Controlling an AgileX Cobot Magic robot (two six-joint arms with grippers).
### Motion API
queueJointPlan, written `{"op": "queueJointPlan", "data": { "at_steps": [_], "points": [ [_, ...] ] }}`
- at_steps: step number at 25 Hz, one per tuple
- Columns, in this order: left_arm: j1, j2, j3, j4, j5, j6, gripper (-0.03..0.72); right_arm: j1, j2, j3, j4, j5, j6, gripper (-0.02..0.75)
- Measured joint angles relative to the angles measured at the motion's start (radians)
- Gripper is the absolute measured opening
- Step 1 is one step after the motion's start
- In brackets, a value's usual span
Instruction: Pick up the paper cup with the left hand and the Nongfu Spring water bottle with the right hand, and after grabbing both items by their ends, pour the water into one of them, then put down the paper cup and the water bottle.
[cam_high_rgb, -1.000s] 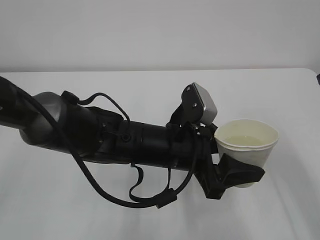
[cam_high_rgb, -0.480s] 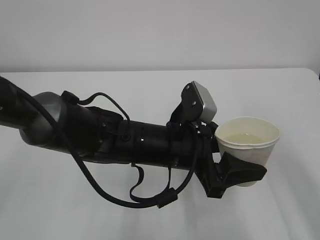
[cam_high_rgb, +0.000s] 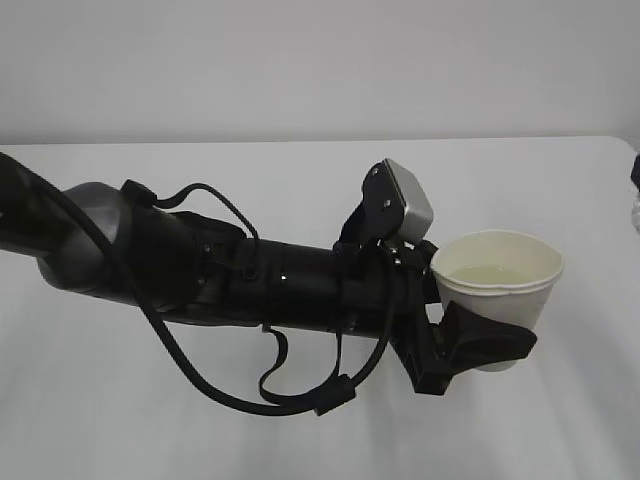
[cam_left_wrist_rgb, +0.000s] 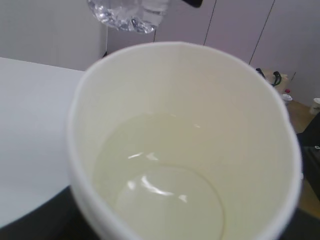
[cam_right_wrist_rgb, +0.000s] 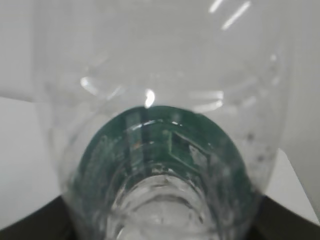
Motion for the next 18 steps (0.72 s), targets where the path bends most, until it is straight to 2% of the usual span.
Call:
{"op": "queueJointPlan", "data": {
  "at_steps": [4, 13, 18],
  "points": [
    [0.0, 0.0, 0.0, 0.0, 0.0, 0.0, 0.471, 0.0, 0.0, 0.0, 0.002, 0.058, 0.004, 0.419],
    [0.0, -0.001, 0.0, 0.0, -0.024, 0.0, 0.471, 0.0, 0.084, 0.0, 0.006, 0.058, 0.009, 0.415],
    [0.0, -0.001, 0.0, 0.0, -0.028, 0.0, 0.471, 0.0, 0.2, 0.0, 0.008, -0.072, 0.056, 0.392]
  ]
}}
